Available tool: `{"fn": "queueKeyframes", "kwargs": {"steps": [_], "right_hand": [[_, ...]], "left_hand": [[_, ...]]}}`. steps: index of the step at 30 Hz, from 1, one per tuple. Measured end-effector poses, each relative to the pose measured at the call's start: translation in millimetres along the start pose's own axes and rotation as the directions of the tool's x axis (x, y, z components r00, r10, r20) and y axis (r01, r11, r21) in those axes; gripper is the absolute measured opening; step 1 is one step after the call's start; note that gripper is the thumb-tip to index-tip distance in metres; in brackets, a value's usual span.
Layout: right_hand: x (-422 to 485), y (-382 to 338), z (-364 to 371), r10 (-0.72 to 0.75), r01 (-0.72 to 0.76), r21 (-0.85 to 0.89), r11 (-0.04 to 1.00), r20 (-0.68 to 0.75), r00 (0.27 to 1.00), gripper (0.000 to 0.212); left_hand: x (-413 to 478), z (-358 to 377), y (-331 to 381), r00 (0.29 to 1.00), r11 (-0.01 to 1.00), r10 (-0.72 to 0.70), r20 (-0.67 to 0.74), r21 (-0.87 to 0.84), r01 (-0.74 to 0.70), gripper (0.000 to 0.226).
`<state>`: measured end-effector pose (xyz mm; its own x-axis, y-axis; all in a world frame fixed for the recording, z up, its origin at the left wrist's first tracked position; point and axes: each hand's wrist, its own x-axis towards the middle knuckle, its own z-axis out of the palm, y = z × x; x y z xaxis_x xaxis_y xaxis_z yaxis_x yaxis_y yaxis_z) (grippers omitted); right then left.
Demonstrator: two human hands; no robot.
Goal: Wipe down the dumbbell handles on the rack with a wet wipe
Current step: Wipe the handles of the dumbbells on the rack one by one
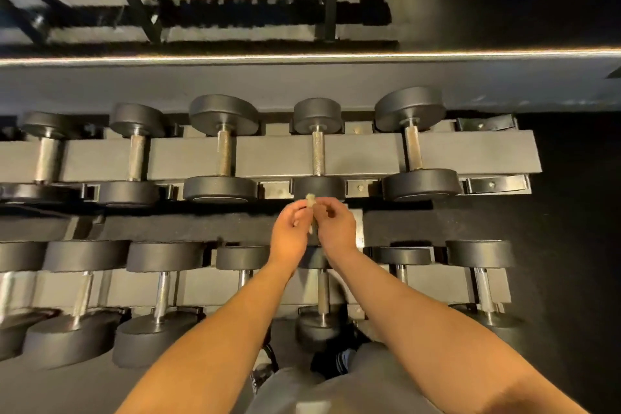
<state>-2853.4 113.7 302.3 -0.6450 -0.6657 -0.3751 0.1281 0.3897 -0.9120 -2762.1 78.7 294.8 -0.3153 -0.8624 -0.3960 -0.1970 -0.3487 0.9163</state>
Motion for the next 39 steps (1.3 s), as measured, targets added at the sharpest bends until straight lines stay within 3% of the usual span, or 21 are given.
{"fn": "queueKeyframes", "kwargs": {"steps": [4,9,12,16,20,26,32,36,39], "right_hand": [[20.2,-12.5,8.5,-0.058,0.065,-0.065,0.996,0.109,0.992,0.022],[39.1,-23.9,14.4,-0.157,0.191,-0.174,0.966,0.192,0.969,0.021],[60.1,-24.4,10.7,-0.236,0.268,-0.289,0.919,0.142,0.961,0.024],[91.5,-23.3,4.3,-0.225,0.234,-0.373,0.898,0.07,0.972,0.027],[110.6,-25.0,4.8,-0.148,0.162,-0.287,0.944,0.07,0.987,0.024],[110.1,-41.3,13.6,-0.149,0.161,-0.148,0.976,0.084,0.985,0.02],[88.8,-50.2,47.6,-0.147,0.151,-0.005,0.988,0.204,0.968,0.028],[64.5,-41.6,79.9,-0.099,0.116,-0.033,0.993,0.323,0.941,0.027],[45.2,-36.0,105.9,-0.085,0.091,-0.004,0.996,0.331,0.94,0.024]], "left_hand": [[13.7,0.8,13.2,0.99,0.998,0.044,-0.134,0.059,-0.036,0.02],[34.4,-8.6,21.9,0.976,0.993,0.08,-0.201,0.101,-0.06,0.017],[56.8,-0.8,27.4,0.967,0.989,0.104,-0.234,0.124,-0.077,0.017],[87.4,19.1,34.1,0.957,0.986,0.107,-0.27,0.152,-0.067,0.021],[111.4,32.0,41.2,0.961,0.975,0.1,-0.257,0.218,-0.044,0.022],[123.4,39.4,53.0,0.97,0.978,0.083,-0.23,0.206,-0.034,0.022],[89.5,-4.6,47.8,0.958,0.993,0.092,-0.273,0.1,-0.067,0.019],[61.8,-46.2,40.4,0.934,0.984,0.12,-0.336,0.165,-0.067,0.02],[43.0,-79.2,30.4,0.891,0.927,0.243,-0.384,0.362,-0.097,0.024]]}}
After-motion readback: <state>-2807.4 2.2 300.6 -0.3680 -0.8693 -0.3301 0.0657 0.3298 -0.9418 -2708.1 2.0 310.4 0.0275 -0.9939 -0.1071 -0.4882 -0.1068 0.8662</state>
